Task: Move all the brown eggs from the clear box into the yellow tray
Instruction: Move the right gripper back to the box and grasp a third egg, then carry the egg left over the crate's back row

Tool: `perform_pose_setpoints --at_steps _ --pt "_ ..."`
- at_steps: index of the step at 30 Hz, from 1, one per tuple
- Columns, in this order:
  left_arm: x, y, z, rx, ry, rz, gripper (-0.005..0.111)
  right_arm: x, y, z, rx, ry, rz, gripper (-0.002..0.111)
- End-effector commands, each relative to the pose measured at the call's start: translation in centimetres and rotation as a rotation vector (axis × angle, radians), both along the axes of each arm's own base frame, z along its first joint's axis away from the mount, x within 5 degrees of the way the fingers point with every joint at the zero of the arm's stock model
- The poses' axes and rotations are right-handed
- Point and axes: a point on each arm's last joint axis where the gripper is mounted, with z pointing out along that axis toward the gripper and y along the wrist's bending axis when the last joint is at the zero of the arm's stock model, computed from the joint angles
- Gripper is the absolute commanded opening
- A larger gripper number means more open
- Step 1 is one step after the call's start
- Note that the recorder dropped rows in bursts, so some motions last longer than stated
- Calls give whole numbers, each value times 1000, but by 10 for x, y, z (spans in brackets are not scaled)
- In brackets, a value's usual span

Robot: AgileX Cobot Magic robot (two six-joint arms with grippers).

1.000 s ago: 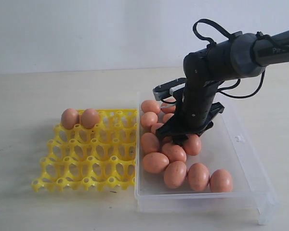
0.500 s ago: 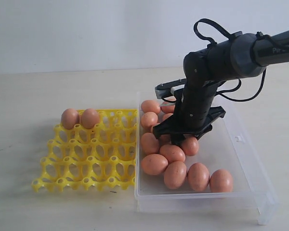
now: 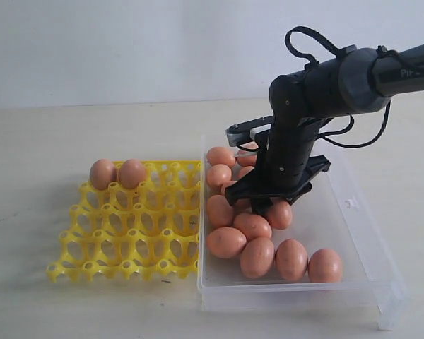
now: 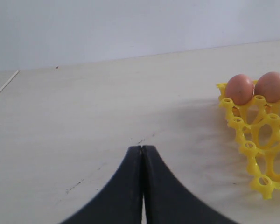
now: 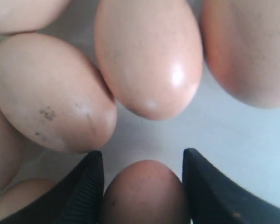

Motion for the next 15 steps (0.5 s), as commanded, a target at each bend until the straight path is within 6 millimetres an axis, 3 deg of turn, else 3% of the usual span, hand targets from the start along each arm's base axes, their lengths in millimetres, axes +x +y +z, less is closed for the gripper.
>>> perform_pose_setpoints --at_steps 1,8,15 --pt "0 0 3 -7 -20 1 0 6 1 31 67 -120 2 0" --pt "0 0 3 -7 -20 1 0 4 6 70 207 -265 -38 0" --pt "0 0 3 -7 -20 1 0 -8 27 91 304 -460 74 0"
